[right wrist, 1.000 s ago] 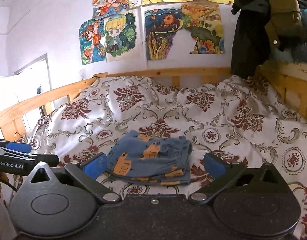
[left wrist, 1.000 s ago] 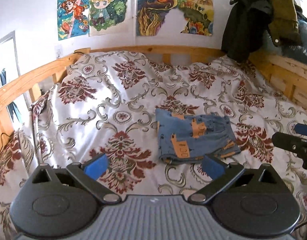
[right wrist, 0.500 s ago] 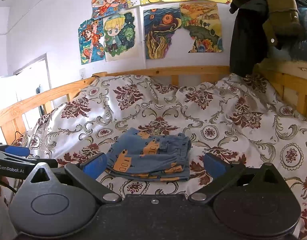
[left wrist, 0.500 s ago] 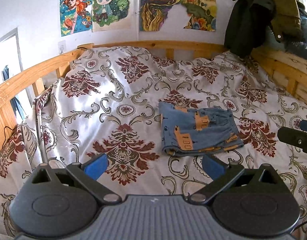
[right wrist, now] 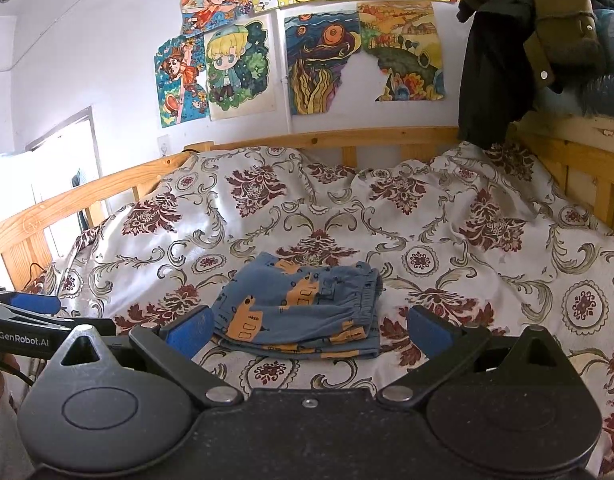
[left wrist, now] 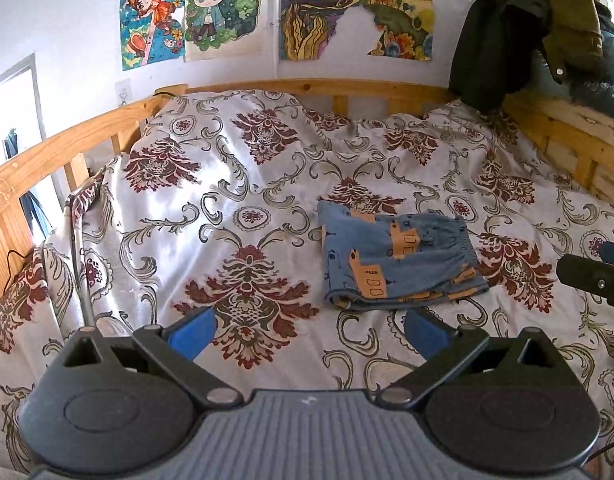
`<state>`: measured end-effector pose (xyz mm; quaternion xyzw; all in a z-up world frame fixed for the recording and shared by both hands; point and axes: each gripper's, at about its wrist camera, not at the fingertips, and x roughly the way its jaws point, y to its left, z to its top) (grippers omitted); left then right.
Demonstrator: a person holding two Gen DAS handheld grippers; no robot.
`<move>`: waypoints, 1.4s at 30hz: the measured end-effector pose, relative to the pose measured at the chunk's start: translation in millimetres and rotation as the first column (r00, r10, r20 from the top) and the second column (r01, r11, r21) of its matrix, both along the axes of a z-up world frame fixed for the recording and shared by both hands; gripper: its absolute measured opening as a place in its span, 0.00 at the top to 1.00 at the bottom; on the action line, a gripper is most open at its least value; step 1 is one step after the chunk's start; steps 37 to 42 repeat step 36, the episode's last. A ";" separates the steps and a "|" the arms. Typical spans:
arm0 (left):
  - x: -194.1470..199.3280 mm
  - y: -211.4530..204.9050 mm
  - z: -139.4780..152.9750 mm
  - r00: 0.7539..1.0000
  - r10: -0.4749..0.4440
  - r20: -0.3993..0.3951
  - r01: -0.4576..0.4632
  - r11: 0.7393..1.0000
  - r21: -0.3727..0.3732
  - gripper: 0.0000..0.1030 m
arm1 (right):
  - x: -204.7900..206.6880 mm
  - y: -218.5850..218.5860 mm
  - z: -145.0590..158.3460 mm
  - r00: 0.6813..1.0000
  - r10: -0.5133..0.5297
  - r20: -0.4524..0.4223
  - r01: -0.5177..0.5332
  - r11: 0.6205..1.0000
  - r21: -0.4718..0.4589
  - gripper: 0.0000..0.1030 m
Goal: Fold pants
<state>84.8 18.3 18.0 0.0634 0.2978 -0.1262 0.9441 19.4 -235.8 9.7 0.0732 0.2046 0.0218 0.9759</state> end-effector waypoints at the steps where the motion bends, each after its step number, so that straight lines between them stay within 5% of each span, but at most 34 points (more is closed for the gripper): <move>1: 0.0 0.0 -0.1 1.000 0.000 0.000 0.000 1.000 0.000 0.00 | 0.2 -0.2 0.1 1.000 0.000 0.000 0.000 1.000 0.000 0.01; 42: 3.3 -2.3 -8.2 0.999 -0.009 -0.032 0.009 1.000 0.012 0.00 | -2.5 9.4 -7.9 1.000 0.000 -0.018 0.000 1.000 0.012 0.01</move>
